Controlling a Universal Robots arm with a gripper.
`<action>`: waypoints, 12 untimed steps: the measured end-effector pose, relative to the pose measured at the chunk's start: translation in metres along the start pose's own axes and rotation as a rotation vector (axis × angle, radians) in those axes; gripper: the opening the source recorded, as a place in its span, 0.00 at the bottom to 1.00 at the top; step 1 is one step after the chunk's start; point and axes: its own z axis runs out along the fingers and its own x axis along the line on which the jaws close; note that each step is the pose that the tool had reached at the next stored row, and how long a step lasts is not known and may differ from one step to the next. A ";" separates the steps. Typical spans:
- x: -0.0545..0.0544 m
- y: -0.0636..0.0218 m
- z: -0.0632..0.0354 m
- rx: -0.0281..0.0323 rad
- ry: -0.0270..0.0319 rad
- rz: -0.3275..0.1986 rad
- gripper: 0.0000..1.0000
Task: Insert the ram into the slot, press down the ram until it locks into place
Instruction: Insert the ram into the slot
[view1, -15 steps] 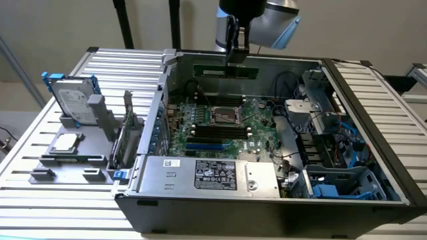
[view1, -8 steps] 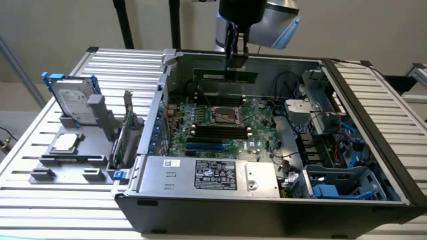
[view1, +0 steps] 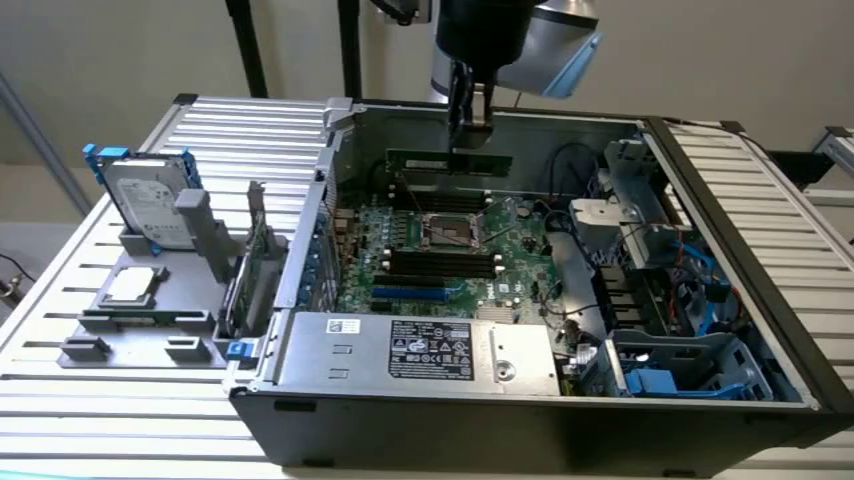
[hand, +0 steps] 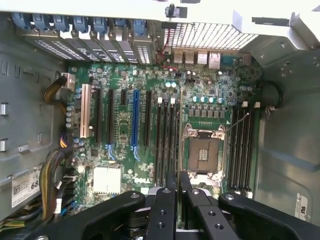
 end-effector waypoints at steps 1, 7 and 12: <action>0.000 -0.0001 0.0018 0.0000 0.0000 0.000 0.14; 0.000 -0.0005 0.0128 0.0000 0.0000 0.000 0.14; 0.000 -0.0008 0.0218 -0.0001 0.0000 0.001 0.14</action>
